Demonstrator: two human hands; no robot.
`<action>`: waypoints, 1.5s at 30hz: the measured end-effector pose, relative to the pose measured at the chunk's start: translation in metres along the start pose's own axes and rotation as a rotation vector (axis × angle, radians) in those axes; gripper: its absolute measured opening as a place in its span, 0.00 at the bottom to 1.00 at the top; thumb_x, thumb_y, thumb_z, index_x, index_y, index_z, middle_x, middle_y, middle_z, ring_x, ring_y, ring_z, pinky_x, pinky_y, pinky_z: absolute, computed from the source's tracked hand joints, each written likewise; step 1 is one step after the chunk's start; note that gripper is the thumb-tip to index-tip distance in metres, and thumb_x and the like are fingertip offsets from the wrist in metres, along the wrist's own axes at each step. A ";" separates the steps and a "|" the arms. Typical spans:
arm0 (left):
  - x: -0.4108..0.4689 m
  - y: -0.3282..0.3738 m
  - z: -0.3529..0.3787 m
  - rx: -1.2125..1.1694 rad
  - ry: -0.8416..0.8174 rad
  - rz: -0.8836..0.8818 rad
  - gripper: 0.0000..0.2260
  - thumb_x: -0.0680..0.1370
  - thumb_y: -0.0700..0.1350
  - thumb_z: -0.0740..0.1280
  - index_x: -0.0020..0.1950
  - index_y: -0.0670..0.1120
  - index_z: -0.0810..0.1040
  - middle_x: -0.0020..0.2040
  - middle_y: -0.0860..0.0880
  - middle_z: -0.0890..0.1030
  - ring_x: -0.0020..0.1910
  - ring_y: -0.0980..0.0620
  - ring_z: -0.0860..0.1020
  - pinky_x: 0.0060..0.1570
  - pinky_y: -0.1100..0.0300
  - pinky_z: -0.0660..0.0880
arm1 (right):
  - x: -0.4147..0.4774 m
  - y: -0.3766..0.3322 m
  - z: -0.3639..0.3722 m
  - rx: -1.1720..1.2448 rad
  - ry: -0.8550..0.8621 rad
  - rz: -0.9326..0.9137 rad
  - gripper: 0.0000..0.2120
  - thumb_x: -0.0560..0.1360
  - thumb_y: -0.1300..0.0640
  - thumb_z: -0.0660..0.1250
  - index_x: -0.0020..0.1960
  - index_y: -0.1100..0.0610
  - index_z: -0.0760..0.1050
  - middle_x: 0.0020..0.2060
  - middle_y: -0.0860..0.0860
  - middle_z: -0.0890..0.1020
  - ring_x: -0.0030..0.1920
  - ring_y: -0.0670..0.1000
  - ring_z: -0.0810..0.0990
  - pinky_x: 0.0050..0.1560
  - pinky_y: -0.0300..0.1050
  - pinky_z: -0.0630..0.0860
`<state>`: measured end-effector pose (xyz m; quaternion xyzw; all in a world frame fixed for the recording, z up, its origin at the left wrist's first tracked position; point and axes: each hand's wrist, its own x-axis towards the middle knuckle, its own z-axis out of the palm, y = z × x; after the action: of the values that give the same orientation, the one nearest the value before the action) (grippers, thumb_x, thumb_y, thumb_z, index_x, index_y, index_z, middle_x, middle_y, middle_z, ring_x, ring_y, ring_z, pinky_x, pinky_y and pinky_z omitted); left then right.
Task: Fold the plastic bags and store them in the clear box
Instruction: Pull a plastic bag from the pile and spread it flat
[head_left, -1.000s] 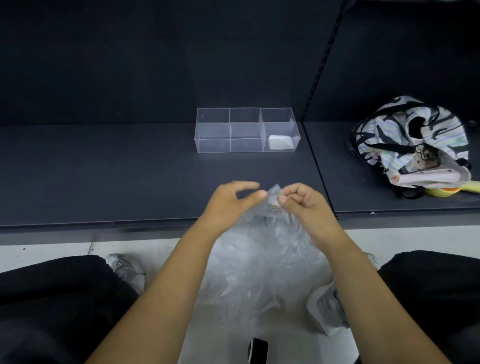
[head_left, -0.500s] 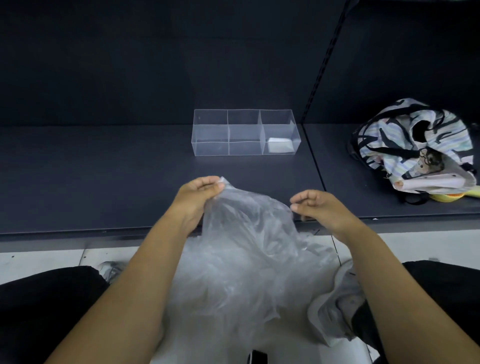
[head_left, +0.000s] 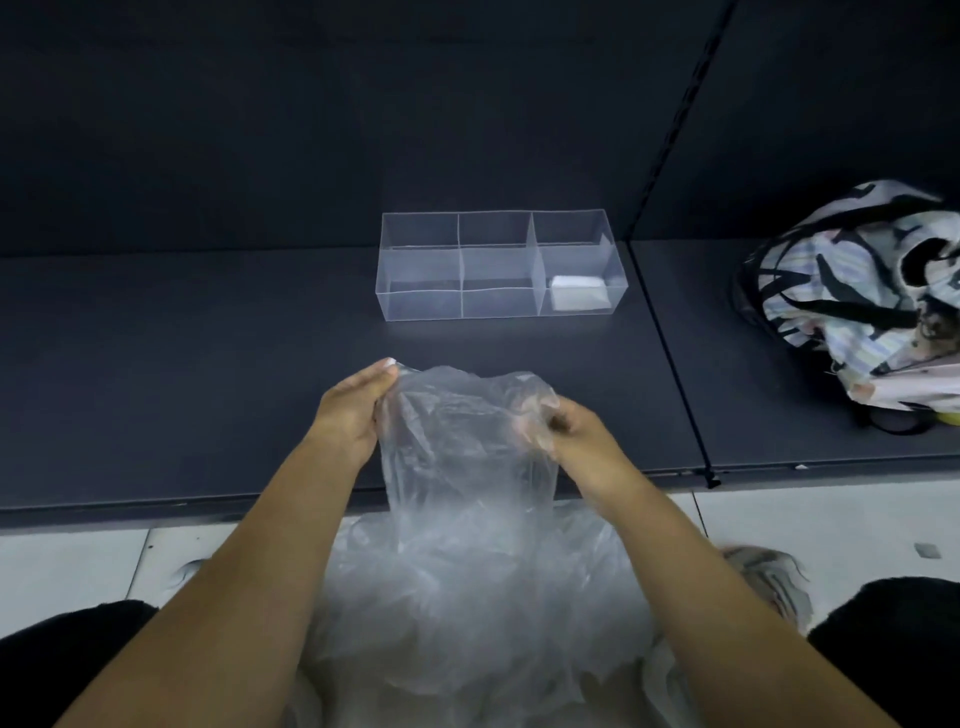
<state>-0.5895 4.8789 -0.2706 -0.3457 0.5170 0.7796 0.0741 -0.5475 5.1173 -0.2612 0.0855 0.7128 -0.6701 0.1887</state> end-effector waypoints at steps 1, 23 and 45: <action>0.004 0.001 -0.002 0.002 0.012 -0.002 0.08 0.74 0.38 0.72 0.52 0.45 0.82 0.48 0.47 0.84 0.44 0.52 0.83 0.46 0.57 0.79 | 0.005 -0.002 -0.002 0.077 0.023 -0.008 0.03 0.76 0.62 0.68 0.48 0.59 0.80 0.39 0.48 0.82 0.40 0.46 0.79 0.46 0.41 0.76; 0.055 0.033 -0.007 0.057 -0.004 -0.143 0.05 0.79 0.40 0.66 0.52 0.50 0.77 0.37 0.56 0.79 0.32 0.62 0.72 0.51 0.64 0.71 | 0.096 -0.027 -0.128 -0.327 0.470 0.050 0.19 0.73 0.66 0.69 0.63 0.64 0.73 0.46 0.57 0.79 0.42 0.51 0.78 0.40 0.36 0.74; -0.085 -0.093 0.017 0.363 0.176 -0.178 0.09 0.74 0.48 0.73 0.44 0.43 0.78 0.38 0.45 0.81 0.34 0.52 0.77 0.33 0.62 0.74 | -0.062 0.058 -0.073 0.460 0.416 0.633 0.19 0.77 0.45 0.66 0.43 0.63 0.76 0.33 0.55 0.81 0.31 0.49 0.76 0.27 0.38 0.74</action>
<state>-0.4898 4.9567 -0.2848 -0.4378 0.6207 0.6308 0.1582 -0.4806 5.2027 -0.2889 0.4725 0.5067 -0.6889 0.2132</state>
